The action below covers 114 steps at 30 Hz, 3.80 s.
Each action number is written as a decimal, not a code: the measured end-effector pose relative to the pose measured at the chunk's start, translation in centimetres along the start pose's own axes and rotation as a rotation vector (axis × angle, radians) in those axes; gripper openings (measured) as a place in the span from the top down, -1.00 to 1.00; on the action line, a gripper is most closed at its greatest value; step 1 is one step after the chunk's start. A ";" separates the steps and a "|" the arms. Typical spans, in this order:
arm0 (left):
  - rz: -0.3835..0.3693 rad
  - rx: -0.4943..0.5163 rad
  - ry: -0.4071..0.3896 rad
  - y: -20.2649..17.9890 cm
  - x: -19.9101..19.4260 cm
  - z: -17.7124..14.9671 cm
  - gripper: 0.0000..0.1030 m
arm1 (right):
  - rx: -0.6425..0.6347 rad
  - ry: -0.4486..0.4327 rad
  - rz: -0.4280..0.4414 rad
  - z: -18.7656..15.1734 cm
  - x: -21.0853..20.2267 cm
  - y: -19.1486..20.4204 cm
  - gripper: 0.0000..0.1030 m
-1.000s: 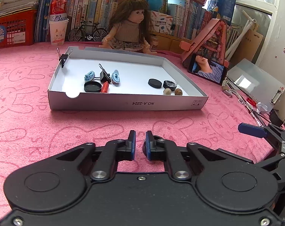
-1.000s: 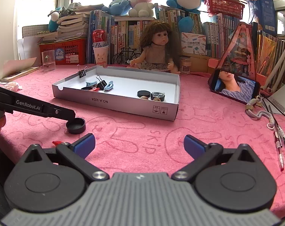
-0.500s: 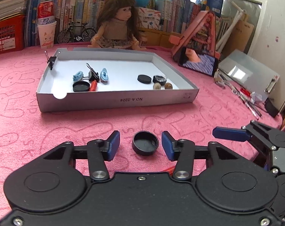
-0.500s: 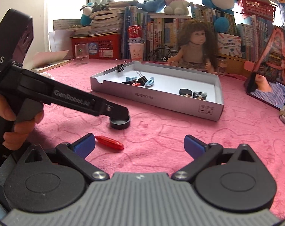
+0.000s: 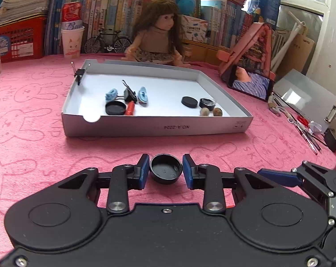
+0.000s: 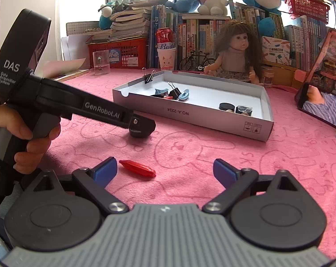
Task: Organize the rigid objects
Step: 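Grasp the second black lid with the left gripper while the right grasps the red marker, then carry the black lid with the left gripper while the right carries the red marker into the tray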
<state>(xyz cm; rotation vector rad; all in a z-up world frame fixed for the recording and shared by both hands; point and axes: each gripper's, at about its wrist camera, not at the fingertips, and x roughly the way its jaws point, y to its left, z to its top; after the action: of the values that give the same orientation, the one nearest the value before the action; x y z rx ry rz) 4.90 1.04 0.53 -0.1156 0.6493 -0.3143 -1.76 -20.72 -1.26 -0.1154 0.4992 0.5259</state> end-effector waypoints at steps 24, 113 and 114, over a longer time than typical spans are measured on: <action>0.034 -0.027 -0.003 1.2 0.0 0.1 0.41 | 0.009 -0.003 -0.105 0.1 1.6 0.0 0.55; 0.137 -0.058 -0.106 4.1 5.1 7.4 0.41 | 0.166 -0.069 -0.363 6.8 6.2 -8.4 0.73; 0.139 -0.057 -0.103 4.1 5.3 7.4 0.41 | 0.168 -0.067 -0.365 6.8 6.4 -8.4 0.73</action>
<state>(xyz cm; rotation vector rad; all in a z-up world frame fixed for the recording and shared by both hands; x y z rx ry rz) 14.40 3.31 2.50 -0.1399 0.5612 -0.1551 10.18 -23.50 1.42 -0.0264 0.4420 0.1291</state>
